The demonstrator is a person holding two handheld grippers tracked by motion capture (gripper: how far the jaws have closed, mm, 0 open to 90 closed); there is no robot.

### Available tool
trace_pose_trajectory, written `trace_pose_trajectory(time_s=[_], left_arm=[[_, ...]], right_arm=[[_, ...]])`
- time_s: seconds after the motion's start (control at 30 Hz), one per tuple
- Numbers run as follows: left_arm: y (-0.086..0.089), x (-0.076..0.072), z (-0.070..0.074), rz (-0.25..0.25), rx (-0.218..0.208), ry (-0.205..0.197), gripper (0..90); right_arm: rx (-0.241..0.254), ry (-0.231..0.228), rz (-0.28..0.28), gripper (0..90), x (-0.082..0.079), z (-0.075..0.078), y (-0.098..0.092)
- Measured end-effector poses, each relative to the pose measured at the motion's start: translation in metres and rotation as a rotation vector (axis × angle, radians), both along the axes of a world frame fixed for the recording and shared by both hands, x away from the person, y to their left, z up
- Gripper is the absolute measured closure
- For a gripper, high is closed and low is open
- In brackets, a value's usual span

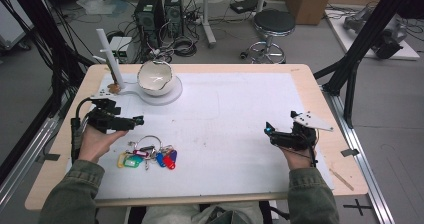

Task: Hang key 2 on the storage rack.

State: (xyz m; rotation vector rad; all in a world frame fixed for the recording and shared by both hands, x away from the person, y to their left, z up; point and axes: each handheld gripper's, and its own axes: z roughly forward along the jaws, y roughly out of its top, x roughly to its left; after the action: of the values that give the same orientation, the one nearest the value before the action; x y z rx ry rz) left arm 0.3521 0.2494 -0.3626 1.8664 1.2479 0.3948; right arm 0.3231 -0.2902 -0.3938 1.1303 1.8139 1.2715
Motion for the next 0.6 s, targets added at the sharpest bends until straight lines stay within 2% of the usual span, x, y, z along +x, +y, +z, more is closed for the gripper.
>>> trace_pose_trajectory(time_s=[0.23, 0.5, 0.6], left_arm=[[-0.011, -0.005, -0.004, -0.042, 0.023, 0.009, 1.9], [-0.025, -0.012, -0.011, -0.096, 0.086, 0.035, 2.0], [-0.03, -0.016, -0.013, -0.109, 0.096, 0.04, 1.9]], right_arm=[[0.0, 0.002, 0.002, 0.8, 0.0, 0.0, 0.0], [0.003, 0.009, 0.007, 0.8, 0.0, 0.0, 0.0], [-0.001, 0.007, 0.01, 0.8, 0.0, 0.0, 0.0]])
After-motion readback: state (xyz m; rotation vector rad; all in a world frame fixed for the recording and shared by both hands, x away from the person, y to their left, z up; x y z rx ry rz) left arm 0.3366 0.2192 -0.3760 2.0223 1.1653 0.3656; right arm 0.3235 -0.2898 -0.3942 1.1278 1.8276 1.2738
